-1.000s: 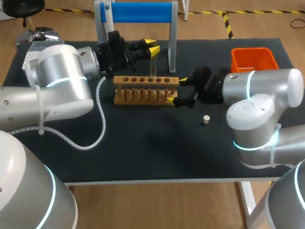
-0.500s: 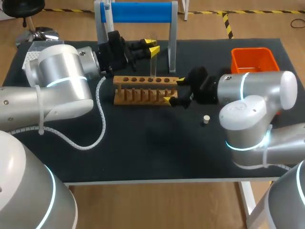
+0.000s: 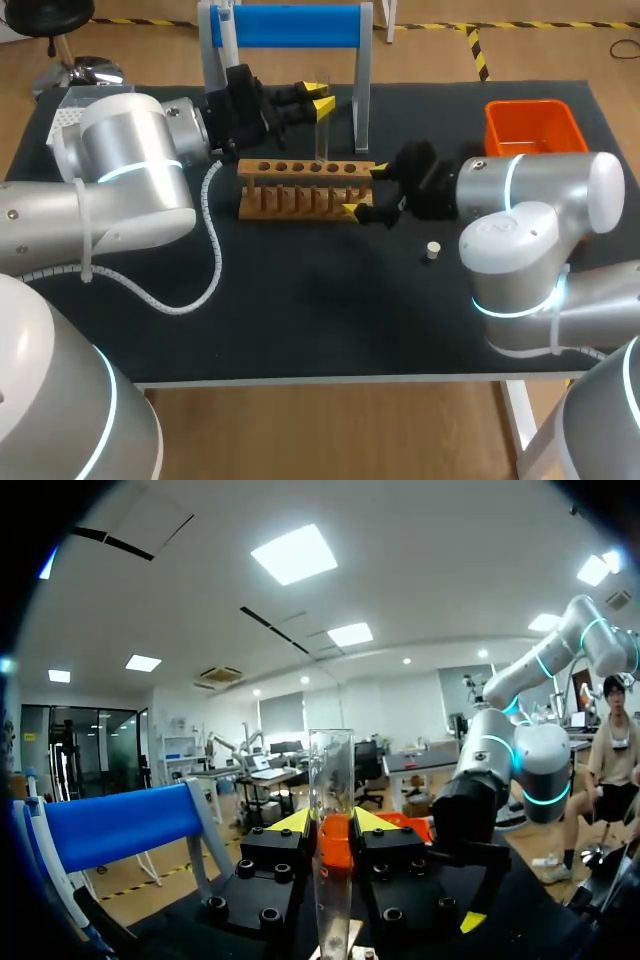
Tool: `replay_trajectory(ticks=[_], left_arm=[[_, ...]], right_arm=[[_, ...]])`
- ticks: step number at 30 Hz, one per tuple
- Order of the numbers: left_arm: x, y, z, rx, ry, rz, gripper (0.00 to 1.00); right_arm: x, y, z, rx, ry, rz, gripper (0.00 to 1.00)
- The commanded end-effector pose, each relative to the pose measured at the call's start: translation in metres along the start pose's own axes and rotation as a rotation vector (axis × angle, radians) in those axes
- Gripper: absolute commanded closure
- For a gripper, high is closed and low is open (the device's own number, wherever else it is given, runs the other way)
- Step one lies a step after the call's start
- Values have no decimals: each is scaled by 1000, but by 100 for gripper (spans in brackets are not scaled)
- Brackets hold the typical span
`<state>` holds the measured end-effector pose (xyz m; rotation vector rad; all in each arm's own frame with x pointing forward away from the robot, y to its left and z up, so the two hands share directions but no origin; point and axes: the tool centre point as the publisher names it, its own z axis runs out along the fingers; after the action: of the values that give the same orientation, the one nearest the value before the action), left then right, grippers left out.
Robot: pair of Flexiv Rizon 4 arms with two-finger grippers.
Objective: Invert the test tube, pick up the pipette, mount the tip to pipette, aspirate from beaker and dispense into the tube, eject the tip, return the pipette, and cap with the stopper.
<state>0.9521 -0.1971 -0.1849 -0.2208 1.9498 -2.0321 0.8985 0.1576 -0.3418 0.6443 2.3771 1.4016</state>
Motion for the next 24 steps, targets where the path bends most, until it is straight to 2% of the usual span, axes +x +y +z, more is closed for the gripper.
replay_trajectory(ticks=[1,7,24], left_arm=[[-1,0,0,1,4,-1,100],[-3,1,0,-11,7,-9,100],[-15,4,6,-42,95,-11,100]], right_arm=[[0,-1,-1,-3,1,0,0],[0,-1,-1,-3,1,0,0],[0,-1,-1,-3,1,0,0]])
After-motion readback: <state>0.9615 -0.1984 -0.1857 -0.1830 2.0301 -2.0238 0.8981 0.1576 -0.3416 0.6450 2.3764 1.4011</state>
